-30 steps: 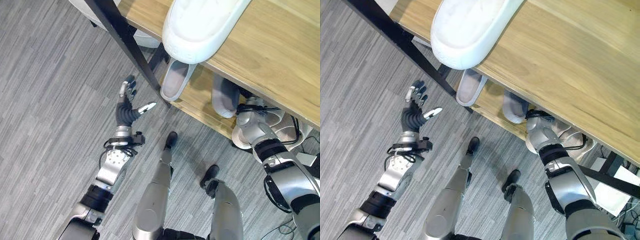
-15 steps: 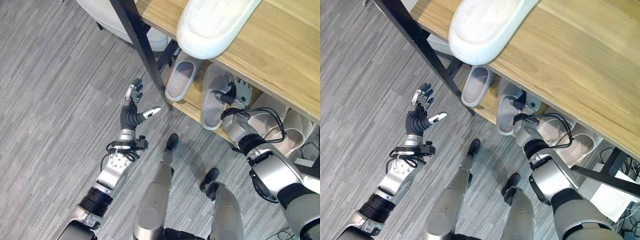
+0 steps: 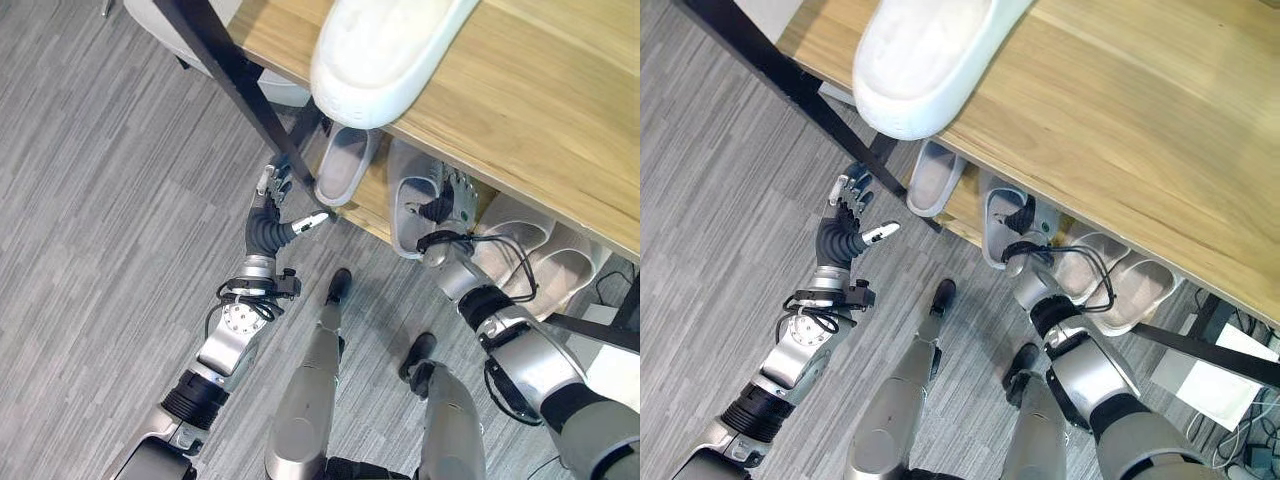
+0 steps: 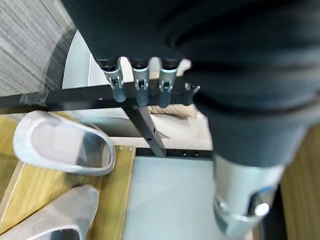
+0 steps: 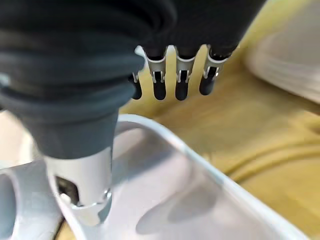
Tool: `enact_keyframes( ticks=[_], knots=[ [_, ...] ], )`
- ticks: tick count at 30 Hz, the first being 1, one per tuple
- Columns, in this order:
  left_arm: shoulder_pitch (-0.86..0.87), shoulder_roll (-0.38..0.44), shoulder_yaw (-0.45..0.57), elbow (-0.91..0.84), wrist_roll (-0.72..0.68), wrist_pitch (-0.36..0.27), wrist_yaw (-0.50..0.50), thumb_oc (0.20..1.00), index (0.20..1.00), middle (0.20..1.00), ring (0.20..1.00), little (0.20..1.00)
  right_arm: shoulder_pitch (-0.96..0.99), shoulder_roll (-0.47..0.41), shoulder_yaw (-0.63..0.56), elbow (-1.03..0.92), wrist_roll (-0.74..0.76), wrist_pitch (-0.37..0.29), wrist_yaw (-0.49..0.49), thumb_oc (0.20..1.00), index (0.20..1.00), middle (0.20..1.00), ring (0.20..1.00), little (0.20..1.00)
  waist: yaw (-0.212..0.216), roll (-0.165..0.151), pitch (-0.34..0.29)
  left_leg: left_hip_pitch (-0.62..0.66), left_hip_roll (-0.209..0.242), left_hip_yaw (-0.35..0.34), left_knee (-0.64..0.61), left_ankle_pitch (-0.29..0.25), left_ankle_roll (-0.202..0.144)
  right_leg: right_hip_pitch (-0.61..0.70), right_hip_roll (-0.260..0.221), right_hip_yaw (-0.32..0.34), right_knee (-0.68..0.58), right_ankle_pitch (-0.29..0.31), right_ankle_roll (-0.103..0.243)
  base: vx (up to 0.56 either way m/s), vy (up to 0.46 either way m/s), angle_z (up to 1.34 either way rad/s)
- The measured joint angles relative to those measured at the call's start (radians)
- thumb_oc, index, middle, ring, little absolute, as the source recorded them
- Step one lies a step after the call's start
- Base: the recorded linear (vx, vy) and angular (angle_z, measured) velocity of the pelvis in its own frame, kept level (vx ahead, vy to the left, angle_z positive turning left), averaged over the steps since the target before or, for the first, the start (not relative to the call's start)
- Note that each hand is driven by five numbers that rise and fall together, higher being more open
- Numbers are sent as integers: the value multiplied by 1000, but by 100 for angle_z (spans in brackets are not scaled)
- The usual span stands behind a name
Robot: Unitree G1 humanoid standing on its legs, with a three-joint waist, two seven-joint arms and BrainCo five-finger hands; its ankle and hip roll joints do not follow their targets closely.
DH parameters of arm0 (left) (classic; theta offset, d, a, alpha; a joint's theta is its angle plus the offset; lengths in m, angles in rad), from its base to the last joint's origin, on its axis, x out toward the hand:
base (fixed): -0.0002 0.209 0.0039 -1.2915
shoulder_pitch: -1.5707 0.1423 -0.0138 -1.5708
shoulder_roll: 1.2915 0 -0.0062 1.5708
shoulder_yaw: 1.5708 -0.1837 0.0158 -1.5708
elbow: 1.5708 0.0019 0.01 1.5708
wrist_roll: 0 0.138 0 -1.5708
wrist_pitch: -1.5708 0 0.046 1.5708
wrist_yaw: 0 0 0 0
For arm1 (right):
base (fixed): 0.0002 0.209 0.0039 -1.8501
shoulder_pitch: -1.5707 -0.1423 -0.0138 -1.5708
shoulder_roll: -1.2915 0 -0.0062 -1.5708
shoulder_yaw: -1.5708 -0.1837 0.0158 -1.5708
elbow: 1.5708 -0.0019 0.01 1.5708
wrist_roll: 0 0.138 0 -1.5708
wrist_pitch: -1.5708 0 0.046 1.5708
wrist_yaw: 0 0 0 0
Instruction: Arrange the slippers neatly on the shoe rack.
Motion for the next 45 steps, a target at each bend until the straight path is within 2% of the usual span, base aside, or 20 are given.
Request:
enact_keyframes(
  ticks=[3, 5, 7, 9, 12, 14, 20, 28, 34, 37, 38, 39, 40, 45],
  knots=[
    [27, -1, 1, 2, 0, 2, 0, 1000, 1000, 1000, 1000, 1000, 58, 25, -28, -5, 105, -46, 2, 1000, 1000, 1000, 1000, 1000, -8, 0, 0, -1, 1, 1, -1, -5, 0, -4, 1, 5, 0, 0, 0, 5, -3, -3],
    [39, -1, -1, 3, 0, 6, -2, 1000, 1000, 1000, 1000, 1000, 54, 42, -51, -5, 204, -106, -8, 1000, 1000, 1000, 1000, 1000, -9, 0, 0, -1, 1, 3, -1, -11, 9, -10, 2, 12, 5, 0, -1, 80, -42, -7],
    [46, -1, 0, 2, 0, 12, -7, 1000, 1000, 1000, 1000, 1000, 39, 70, -99, -6, 382, -191, -6, 1000, 1000, 1000, 1000, 1000, -9, -1, -1, -1, 3, 0, 0, -29, -6, -10, -1, 13, 8, -8, -8, 39, -25, -1],
    [51, -5, -1, 6, 0, 24, -16, 1000, 1000, 1000, 1000, 1000, 48, 89, -97, -38, 534, -253, 27, 1000, 1000, 1000, 1000, 1000, -7, -8, -6, 1, 3, 4, 2, -23, -3, -10, 0, 15, 9, -7, -16, 72, -37, 0],
    [54, -6, -1, 6, -1, 31, -45, 1000, 1000, 1000, 1000, 1000, 63, 107, -96, -84, 748, -327, 143, 1000, 1000, 1000, 1000, 1000, -6, -13, -9, 5, 3, 3, -1, -29, -5, -8, 3, 15, 12, -16, -17, 63, -42, 0],
    [62, -8, -4, 6, -19, 33, -69, 1000, 1000, 1000, 1000, 1000, 62, 119, -95, -108, 904, -348, 233, 1000, 1000, 1000, 1000, 1000, 5, -15, -10, 4, 4, 1, -1, -28, -4, -8, 9, 13, 12, -14, -12, 44, -32, 1],
    [73, -4, -19, 7, -44, 41, -99, 1000, 1000, 1000, 1000, 1000, 13, 116, -92, -116, 1076, -354, 306, 1000, 1000, 1000, 1000, 1000, 49, -15, -10, -1, 17, -2, -3, -18, -14, -1, 16, -2, 5, -15, -14, 34, -20, 3],
    [66, -3, -18, 10, -61, 43, -118, 1000, 1000, 1000, 1000, 1000, 9, 44, -77, -110, 1044, -339, 334, 1000, 1000, 1000, 1000, 1000, 63, -16, -10, 14, 13, 1, -8, -16, -12, 15, 12, -3, 3, -17, -11, -19, 9, 1],
    [77, -3, -10, 8, -80, 44, -141, 1000, 1000, 1000, 1000, 1000, 193, 57, -58, -161, 988, -304, 392, 1000, 1000, 1000, 1000, 1000, 40, -25, -17, 77, 26, 26, -37, -14, -10, 61, 21, 24, -34, -5, -11, -6, 3, -12],
    [96, -1, -1, 8, -81, 46, -163, 1000, 1000, 1000, 1000, 1000, 291, 24, -26, -217, 892, -271, 411, 1000, 1000, 1000, 1000, 1000, 32, -38, -33, 100, 39, 48, -52, -22, 4, 75, 36, 46, -68, 17, -10, 48, -3, -26],
    [120, -1, 24, 7, -82, 51, -172, 1000, 1000, 1000, 1000, 1000, 369, 5, -15, -294, 819, -244, 423, 1000, 1000, 1000, 1000, 1000, 5, -47, -42, 136, 41, 59, -72, -19, 7, 108, 37, 51, -92, 28, -5, 129, -4, -31],
    [156, -2, 58, 6, -82, 55, -181, 1000, 1000, 1000, 1000, 1000, 482, -33, 13, -446, 738, -230, 446, 1000, 1000, 1000, 1000, 1000, -19, -56, -75, 161, 44, 71, -92, -19, 9, 132, 44, 62, -129, 39, 1, 146, -25, -33],
    [178, -2, 78, 6, -82, 60, -185, 1000, 1000, 1000, 1000, 1000, 545, -46, 19, -517, 690, -228, 470, 1000, 1000, 1000, 1000, 1000, -28, -66, -105, 173, 51, 86, -107, -18, 11, 143, 51, 72, -158, 54, 4, 143, -6, -36],
    [291, -2, 107, 7, -79, 71, -219, 1000, 1000, 1000, 1000, 1000, 779, -94, -5, -683, 526, -214, 571, 1000, 1000, 1000, 1000, 1000, -106, -83, -252, 276, 56, 122, -179, -19, 11, 278, 66, 76, -337, 119, 21, 94, 16, -20]
  ],
)
